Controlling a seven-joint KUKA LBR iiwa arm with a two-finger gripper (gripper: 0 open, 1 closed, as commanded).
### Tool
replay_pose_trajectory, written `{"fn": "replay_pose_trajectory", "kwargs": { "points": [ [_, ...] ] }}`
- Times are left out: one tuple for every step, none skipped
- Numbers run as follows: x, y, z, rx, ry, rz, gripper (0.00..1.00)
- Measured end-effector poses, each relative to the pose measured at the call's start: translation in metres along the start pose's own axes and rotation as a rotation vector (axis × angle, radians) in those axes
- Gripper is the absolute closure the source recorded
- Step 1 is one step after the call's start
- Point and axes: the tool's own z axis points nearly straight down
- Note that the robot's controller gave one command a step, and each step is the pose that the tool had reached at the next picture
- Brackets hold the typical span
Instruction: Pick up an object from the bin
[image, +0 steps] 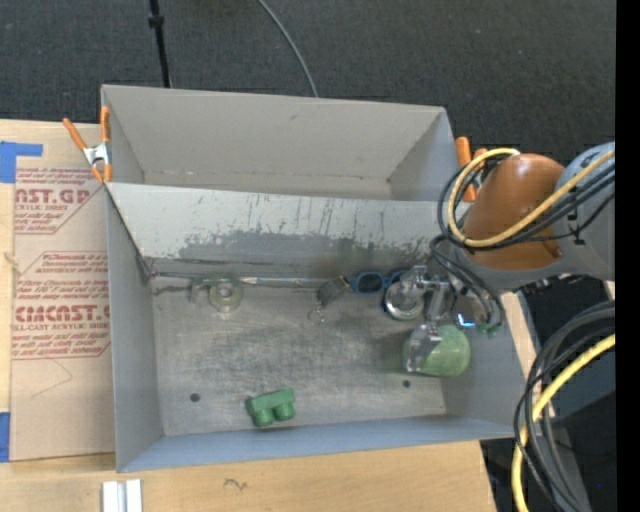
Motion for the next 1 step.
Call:
{"fn": "replay_pose_trajectory", "kwargs": {
  "points": [
    [0.0295, -0.0103, -0.0160, 0.015, 0.007, 0.187, 0.00]
  ]
}}
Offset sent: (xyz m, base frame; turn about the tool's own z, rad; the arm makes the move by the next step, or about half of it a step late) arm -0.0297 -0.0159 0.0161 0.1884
